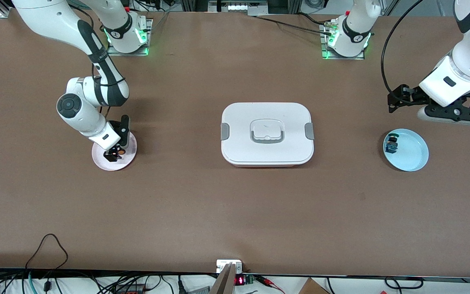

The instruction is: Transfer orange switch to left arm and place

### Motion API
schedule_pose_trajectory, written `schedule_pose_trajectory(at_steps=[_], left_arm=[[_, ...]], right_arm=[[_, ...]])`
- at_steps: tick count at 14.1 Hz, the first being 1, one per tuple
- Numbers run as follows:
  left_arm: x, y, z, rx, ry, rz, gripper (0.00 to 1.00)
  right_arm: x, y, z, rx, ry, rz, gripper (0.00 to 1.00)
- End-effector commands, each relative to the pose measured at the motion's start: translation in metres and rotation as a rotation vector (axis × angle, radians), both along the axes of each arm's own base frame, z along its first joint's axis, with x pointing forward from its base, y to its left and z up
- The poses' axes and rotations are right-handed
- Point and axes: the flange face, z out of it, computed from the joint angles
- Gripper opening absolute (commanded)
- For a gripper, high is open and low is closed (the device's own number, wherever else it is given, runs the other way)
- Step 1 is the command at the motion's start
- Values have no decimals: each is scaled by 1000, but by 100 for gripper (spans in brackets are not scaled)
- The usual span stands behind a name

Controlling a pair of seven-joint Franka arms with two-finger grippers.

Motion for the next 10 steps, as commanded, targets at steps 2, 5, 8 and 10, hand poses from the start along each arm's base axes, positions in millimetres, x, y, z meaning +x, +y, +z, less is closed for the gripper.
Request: schedule_pose_trajectory(at_steps=[2, 5, 8, 10], left_arm=[[4, 5, 3, -14, 8, 16, 100], [4, 5, 3, -14, 10, 16, 100], [4, 23, -4, -13, 46, 48, 100], [6, 28, -7, -15, 51, 57, 100]], right_arm=[[-4, -6, -10, -3, -17, 16, 100], [2, -4, 0, -4, -27, 57, 100], [17, -2, 20, -10, 19, 127, 100], [24, -1, 29, -14, 49, 210, 100]])
